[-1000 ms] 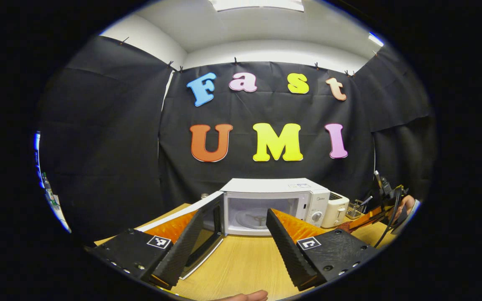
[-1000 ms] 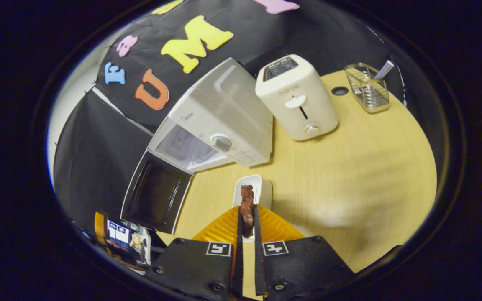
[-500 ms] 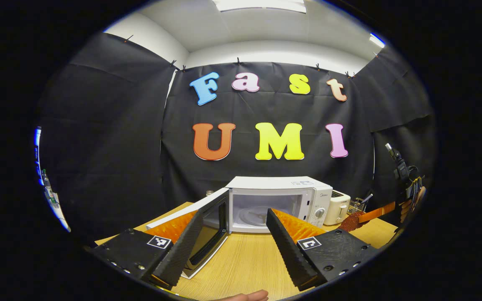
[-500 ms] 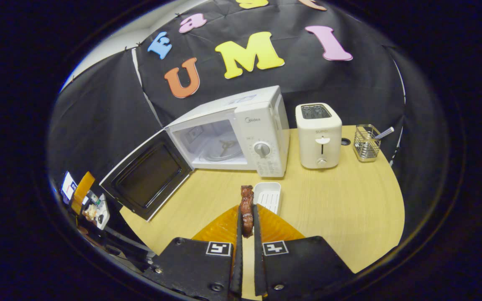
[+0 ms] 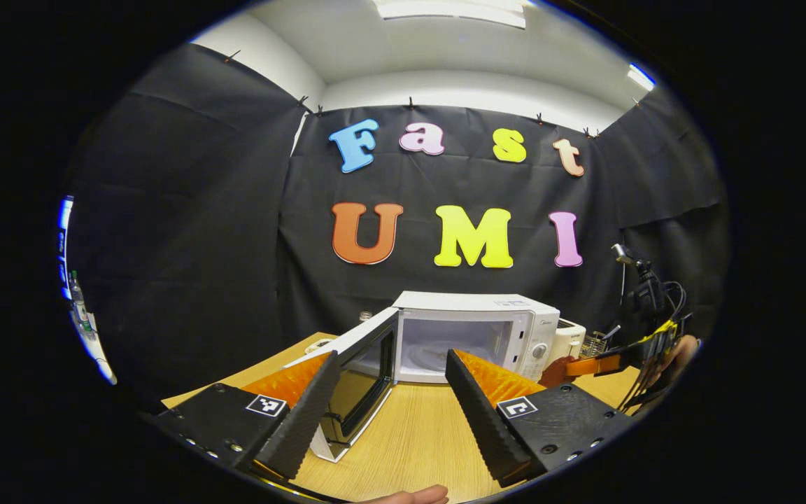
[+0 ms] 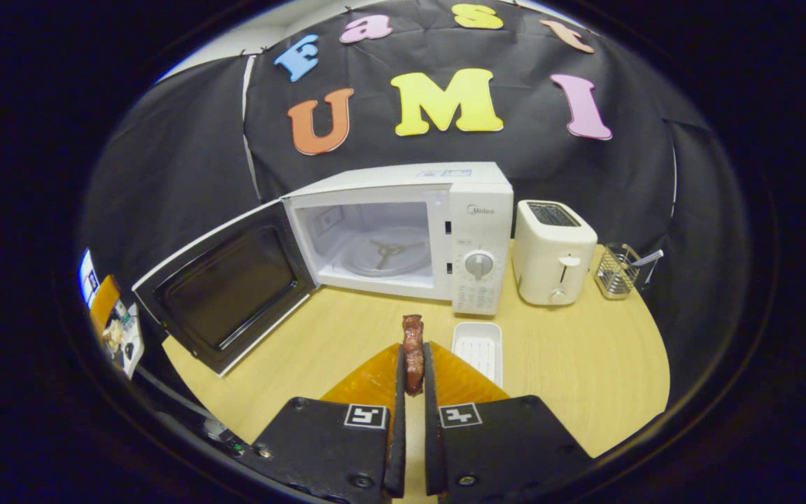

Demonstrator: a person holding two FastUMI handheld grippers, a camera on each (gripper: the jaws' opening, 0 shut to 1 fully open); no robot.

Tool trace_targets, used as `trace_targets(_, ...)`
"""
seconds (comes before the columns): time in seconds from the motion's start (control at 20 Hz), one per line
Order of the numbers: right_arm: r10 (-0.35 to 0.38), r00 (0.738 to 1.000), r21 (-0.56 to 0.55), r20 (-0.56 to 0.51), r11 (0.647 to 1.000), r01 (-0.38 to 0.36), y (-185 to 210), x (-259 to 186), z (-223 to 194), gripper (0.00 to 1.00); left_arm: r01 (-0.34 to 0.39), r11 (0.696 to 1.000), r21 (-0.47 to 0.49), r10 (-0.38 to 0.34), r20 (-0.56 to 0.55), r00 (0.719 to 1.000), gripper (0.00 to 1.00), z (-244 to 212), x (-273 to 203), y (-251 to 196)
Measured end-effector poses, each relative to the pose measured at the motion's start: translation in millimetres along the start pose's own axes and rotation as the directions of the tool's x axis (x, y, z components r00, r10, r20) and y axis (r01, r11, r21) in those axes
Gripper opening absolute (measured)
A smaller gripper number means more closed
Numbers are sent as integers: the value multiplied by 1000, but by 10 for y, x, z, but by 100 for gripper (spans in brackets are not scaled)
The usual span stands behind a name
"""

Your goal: Open the microwave oven with the left hand, put the food in, and close the microwave oven.

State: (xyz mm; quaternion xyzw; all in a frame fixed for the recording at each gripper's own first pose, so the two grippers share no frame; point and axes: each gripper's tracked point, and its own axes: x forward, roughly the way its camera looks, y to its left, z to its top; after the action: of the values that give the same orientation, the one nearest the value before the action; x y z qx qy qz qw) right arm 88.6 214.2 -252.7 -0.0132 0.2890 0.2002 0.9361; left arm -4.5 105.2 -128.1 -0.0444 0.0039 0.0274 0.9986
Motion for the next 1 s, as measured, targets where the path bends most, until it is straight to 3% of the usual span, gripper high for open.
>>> trace_targets(0.25,-17,995,-16,102,1000,19,423,312,215,14,-14,1000,-19,14,-3,1000,93,-53,-15,256)
trace_targets(0.65,-50,956,46,291,998,38,919,961,684,14,-31,999,-12,30,-8,1000,94,-132,46,521)
trace_targets(1.0,-44,910,166,412,986,-27,1315,1914,1071,14,-53,998,-25,53,-33,998,93,-263,148,705)
